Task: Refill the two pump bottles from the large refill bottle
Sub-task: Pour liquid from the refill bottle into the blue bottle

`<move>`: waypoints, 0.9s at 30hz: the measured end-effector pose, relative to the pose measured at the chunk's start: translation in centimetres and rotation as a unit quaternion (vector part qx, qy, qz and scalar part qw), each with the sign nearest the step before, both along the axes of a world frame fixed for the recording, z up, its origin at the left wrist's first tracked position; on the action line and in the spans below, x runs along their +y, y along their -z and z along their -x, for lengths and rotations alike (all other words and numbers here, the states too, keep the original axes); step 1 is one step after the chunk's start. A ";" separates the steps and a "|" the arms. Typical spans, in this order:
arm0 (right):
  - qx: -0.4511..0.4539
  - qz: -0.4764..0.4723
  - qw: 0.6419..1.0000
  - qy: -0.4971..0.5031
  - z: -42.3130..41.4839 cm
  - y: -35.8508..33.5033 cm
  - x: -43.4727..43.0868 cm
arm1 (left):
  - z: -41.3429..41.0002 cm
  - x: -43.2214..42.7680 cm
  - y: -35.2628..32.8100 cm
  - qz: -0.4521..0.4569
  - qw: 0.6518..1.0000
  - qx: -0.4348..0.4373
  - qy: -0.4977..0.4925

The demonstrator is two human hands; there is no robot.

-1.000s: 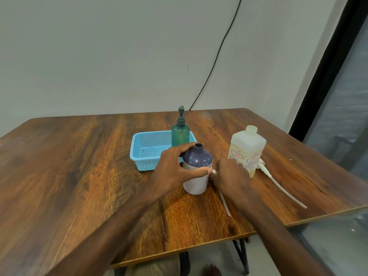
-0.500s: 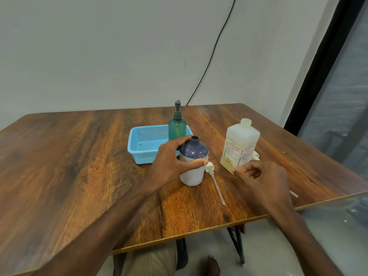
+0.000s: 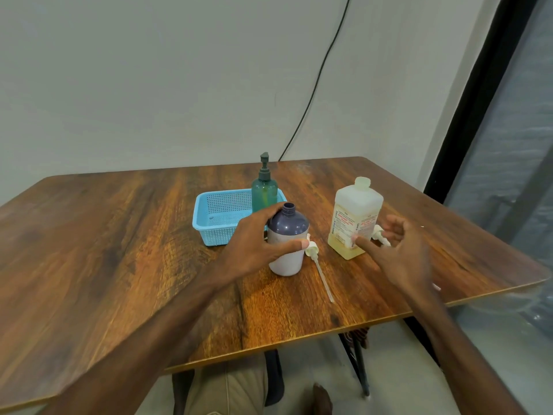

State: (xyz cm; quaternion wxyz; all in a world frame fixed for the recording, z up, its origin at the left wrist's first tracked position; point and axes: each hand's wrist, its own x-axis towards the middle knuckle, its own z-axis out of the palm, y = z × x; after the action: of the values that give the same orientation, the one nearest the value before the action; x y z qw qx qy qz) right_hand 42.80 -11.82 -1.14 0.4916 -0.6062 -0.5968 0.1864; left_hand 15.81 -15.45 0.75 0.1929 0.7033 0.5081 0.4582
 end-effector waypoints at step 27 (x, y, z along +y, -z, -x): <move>-0.057 -0.068 0.988 -0.129 -1.9 -4.4 -2.6 | -2.6 -0.5 0.4 0.004 1.000 -0.021 0.018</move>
State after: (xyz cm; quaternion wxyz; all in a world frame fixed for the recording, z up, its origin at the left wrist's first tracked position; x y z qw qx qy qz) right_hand 44.73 -14.46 3.24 0.4687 -0.4988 -0.7084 0.1719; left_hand 18.46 -15.96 0.35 0.2143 0.7017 0.4935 0.4671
